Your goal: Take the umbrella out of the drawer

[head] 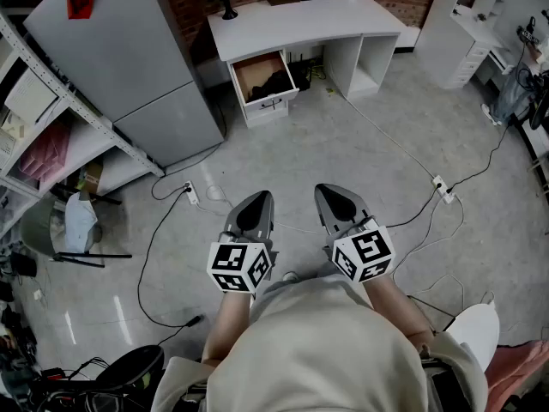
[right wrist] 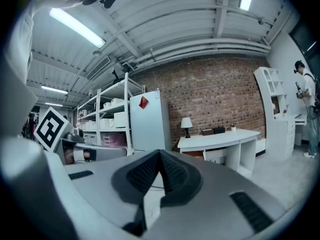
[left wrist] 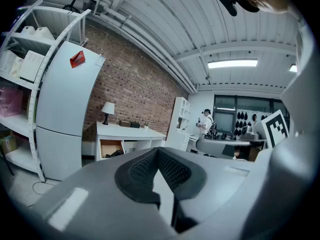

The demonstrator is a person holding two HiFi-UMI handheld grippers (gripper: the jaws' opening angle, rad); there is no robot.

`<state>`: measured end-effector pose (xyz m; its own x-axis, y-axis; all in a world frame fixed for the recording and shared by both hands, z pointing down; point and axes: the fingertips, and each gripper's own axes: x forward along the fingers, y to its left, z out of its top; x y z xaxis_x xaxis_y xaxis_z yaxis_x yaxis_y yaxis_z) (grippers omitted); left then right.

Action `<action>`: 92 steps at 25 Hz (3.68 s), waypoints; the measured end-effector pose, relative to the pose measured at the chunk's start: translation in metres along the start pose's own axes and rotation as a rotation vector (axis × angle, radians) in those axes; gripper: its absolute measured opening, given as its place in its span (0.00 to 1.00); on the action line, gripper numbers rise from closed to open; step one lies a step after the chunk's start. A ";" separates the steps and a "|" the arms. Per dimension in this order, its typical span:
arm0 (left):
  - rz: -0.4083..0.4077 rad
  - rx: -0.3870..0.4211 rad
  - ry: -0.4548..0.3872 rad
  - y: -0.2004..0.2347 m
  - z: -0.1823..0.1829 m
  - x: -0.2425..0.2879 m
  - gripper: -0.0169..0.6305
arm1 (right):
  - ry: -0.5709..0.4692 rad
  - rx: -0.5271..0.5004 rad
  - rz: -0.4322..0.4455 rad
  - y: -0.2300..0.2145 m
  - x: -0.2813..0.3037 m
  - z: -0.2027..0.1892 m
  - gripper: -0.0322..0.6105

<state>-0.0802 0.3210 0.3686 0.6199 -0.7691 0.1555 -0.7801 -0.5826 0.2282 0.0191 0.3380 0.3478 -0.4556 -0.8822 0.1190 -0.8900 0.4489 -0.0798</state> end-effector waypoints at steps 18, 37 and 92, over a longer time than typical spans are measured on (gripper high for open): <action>-0.012 0.004 -0.032 0.025 0.007 -0.018 0.15 | 0.002 0.044 0.039 0.026 0.011 -0.001 0.15; 0.050 -0.051 -0.019 0.104 0.029 0.110 0.58 | -0.017 0.080 0.076 -0.083 0.141 0.024 0.66; 0.178 -0.182 0.193 0.396 0.032 0.466 0.58 | 0.346 -0.042 0.247 -0.314 0.607 -0.077 0.66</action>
<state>-0.1030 -0.2771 0.5005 0.4933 -0.7804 0.3842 -0.8606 -0.3736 0.3461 0.0205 -0.3271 0.5210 -0.6274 -0.6512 0.4271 -0.7504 0.6522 -0.1079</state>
